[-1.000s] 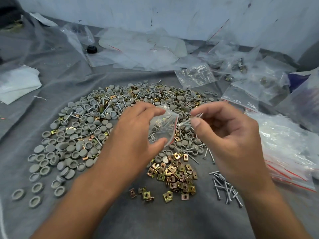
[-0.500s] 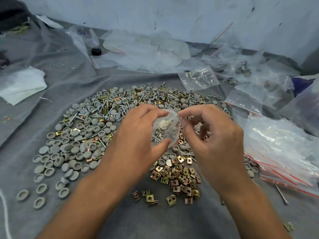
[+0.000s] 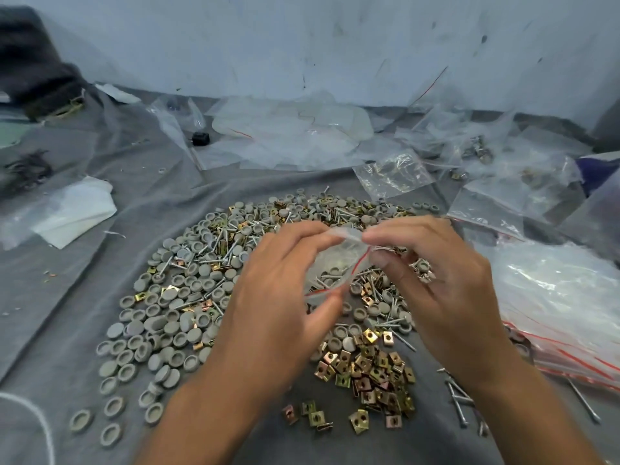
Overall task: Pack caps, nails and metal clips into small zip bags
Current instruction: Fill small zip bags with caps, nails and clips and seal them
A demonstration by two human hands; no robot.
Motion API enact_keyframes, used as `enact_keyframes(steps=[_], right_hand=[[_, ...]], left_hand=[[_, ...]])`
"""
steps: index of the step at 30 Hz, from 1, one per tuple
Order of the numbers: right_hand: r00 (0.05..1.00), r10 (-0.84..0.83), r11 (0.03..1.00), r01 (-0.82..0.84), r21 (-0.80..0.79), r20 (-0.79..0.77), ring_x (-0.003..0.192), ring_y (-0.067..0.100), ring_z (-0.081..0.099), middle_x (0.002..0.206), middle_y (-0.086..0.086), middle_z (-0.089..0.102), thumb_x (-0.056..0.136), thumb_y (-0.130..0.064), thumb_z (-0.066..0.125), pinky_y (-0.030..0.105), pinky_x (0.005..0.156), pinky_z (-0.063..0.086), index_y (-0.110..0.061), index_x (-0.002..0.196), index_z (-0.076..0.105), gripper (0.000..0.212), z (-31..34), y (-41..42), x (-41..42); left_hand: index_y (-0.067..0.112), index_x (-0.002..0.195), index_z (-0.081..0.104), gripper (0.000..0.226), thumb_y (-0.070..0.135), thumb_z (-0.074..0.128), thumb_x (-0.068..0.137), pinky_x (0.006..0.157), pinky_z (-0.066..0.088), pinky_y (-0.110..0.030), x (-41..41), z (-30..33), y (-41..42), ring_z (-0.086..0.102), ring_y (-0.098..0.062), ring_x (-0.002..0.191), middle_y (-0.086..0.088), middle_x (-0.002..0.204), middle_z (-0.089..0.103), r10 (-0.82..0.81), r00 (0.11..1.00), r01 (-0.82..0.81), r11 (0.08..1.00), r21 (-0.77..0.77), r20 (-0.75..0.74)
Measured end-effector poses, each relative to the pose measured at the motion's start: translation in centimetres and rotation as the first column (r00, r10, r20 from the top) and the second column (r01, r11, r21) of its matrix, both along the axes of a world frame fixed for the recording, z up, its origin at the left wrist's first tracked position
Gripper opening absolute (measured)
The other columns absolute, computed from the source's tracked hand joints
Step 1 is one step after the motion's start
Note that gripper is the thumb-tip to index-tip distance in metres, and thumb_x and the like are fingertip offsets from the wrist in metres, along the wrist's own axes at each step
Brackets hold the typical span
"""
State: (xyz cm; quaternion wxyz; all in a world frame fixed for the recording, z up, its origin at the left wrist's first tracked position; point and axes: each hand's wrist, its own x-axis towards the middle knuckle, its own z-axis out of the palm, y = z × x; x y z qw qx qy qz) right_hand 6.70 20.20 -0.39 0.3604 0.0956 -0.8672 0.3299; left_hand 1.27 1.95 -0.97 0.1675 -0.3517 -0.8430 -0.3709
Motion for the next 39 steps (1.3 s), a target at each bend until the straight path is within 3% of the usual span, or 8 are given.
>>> enact_keyframes(steps=[7, 10, 13, 16, 21, 25, 30, 39], right_hand=[[0.982, -0.069, 0.988, 0.043, -0.149, -0.176, 0.092, 0.006, 0.062, 0.101, -0.014, 0.066, 0.098, -0.024, 0.062, 0.019, 0.081, 0.045, -0.024, 0.103, 0.064, 0.005, 0.1, -1.0, 0.3], [0.974, -0.129, 0.942, 0.063, -0.330, -0.185, 0.088, 0.011, 0.063, 0.097, -0.021, 0.066, 0.099, -0.028, 0.062, 0.022, 0.079, 0.049, -0.041, 0.103, 0.063, 0.013, -0.1, -1.1, 0.3], [0.978, -0.152, 0.891, 0.073, -0.448, -0.142, 0.085, 0.009, 0.063, 0.095, -0.017, 0.068, 0.098, -0.035, 0.062, 0.019, 0.076, 0.050, -0.046, 0.103, 0.064, 0.012, -0.3, -1.1, 0.3], [0.989, -0.129, 0.887, 0.083, -0.454, -0.071, 0.079, 0.004, 0.062, 0.092, -0.016, 0.068, 0.097, -0.037, 0.061, 0.011, 0.070, 0.048, -0.047, 0.100, 0.064, 0.011, -0.3, -1.4, 0.2], [0.997, -0.058, 0.887, 0.071, -0.457, 0.043, 0.063, 0.000, 0.049, 0.077, -0.012, 0.060, 0.100, -0.041, 0.058, 0.009, 0.056, 0.037, -0.034, 0.096, 0.065, 0.010, -0.5, -2.0, 0.3], [0.995, 0.007, 0.858, 0.045, -0.512, 0.100, 0.068, 0.004, 0.052, 0.080, -0.007, 0.060, 0.097, -0.047, 0.052, 0.016, 0.057, 0.042, -0.030, 0.098, 0.064, 0.021, -0.5, -2.5, 0.6], [0.982, 0.169, 0.764, -0.075, -0.641, 0.087, 0.082, 0.005, 0.063, 0.095, -0.007, 0.067, 0.098, -0.041, 0.059, 0.015, 0.058, 0.054, -0.033, 0.103, 0.064, 0.011, -0.5, -3.2, 0.7], [0.981, 0.113, 0.828, -0.006, -0.560, 0.157, 0.077, 0.002, 0.063, 0.088, -0.012, 0.068, 0.095, -0.049, 0.057, 0.012, 0.060, 0.048, -0.034, 0.101, 0.067, 0.019, -0.6, -3.1, 0.5]], left_hand=[[0.025, 0.103, 0.070, 0.019, 0.026, 0.078, 0.087, 0.086, 0.052, -0.034, -0.1, 0.6, -0.4, 0.063, 0.000, 0.103, 0.019, 0.105, 0.067, 0.009, 0.985, 0.043, 0.956, 0.291, -0.175], [0.026, 0.101, 0.066, 0.023, 0.023, 0.081, 0.084, 0.081, 0.050, -0.018, -0.3, 1.0, -0.7, 0.067, -0.004, 0.094, 0.015, 0.098, 0.069, 0.009, 0.999, 0.016, 0.886, 0.462, -0.052], [0.038, 0.096, 0.063, 0.033, 0.019, 0.084, 0.078, 0.078, 0.053, -0.023, -0.5, 1.6, -0.7, 0.071, -0.017, 0.088, 0.006, 0.092, 0.074, -0.137, 0.980, 0.010, 0.758, 0.652, 0.144], [0.039, 0.094, 0.064, 0.034, 0.020, 0.083, 0.073, 0.074, 0.054, -0.018, -0.8, 1.9, -0.8, 0.073, -0.013, 0.085, -0.002, 0.091, 0.076, -0.250, 0.941, -0.012, 0.650, 0.760, 0.229], [0.034, 0.096, 0.064, 0.033, 0.024, 0.084, 0.072, 0.072, 0.052, -0.019, -1.3, 1.8, -0.9, 0.070, -0.014, 0.082, -0.010, 0.092, 0.075, -0.259, 0.911, -0.100, 0.617, 0.780, 0.321], [0.033, 0.099, 0.064, 0.037, 0.027, 0.087, 0.071, 0.074, 0.054, -0.019, -1.2, 1.9, -1.0, 0.072, -0.015, 0.088, -0.007, 0.096, 0.076, -0.334, 0.882, -0.036, 0.653, 0.756, 0.331], [0.024, 0.100, 0.062, 0.040, 0.028, 0.087, 0.069, 0.073, 0.056, -0.019, -1.1, 2.1, -0.9, 0.075, -0.015, 0.087, -0.002, 0.092, 0.077, -0.329, 0.877, -0.029, 0.692, 0.721, 0.350], [0.035, 0.102, 0.062, 0.038, 0.032, 0.085, 0.073, 0.075, 0.057, -0.020, -1.0, 1.8, -0.8, 0.075, -0.015, 0.090, 0.002, 0.095, 0.078, -0.330, 0.879, 0.033, 0.763, 0.646, 0.345]])
